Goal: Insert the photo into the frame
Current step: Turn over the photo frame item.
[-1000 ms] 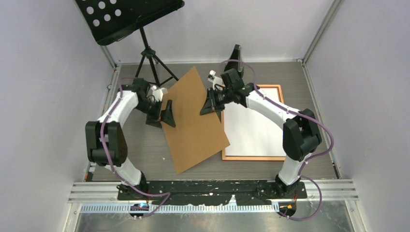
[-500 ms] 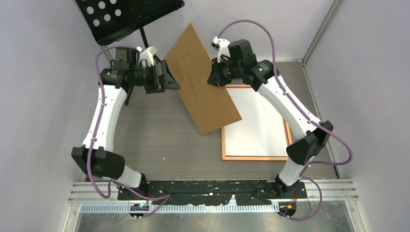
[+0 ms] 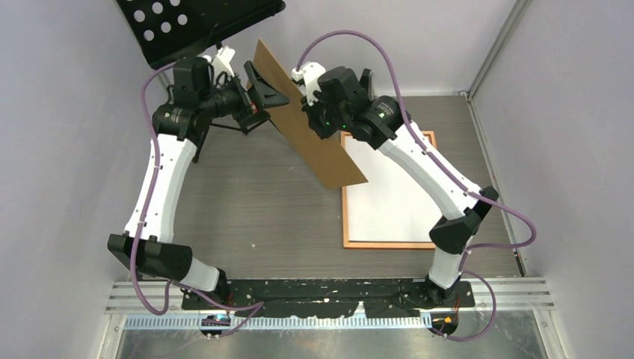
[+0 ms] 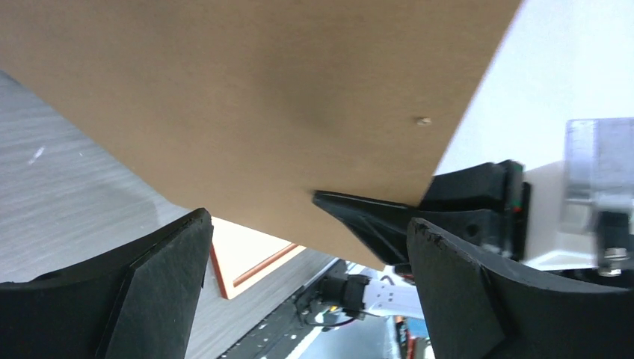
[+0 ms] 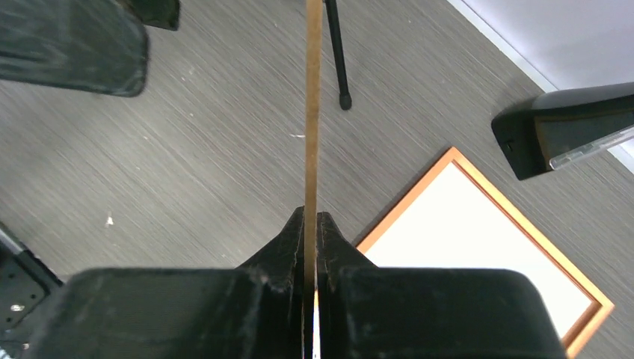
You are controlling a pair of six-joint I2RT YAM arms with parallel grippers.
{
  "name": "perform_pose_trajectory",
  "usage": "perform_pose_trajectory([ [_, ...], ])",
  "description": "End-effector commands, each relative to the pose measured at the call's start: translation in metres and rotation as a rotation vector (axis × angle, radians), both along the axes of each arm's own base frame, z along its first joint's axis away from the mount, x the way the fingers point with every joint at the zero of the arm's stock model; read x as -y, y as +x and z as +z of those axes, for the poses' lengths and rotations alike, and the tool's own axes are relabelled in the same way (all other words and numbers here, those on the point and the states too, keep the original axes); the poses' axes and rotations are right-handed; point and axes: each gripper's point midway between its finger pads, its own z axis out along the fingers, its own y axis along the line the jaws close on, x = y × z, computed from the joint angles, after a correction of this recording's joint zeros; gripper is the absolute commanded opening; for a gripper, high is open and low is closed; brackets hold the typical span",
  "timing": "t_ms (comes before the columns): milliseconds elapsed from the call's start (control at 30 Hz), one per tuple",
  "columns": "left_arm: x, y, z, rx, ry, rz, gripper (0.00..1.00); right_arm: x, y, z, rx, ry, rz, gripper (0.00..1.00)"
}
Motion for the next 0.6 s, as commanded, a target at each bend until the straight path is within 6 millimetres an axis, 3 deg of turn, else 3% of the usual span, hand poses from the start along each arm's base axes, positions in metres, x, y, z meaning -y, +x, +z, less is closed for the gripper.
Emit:
perform_pose_trajectory([
  [0, 0.001, -0.004, 0.034, 0.037, -0.124, 0.062, 0.99, 0.0, 0.013, 0.016, 0.118, -0.027, -0.054, 0.05],
  [567, -0.014, 0.015, -0.012, -0.11, -0.177, 0.188, 0.97, -0.029, -0.006, -0.019, 0.137, -0.116, -0.029, 0.05],
])
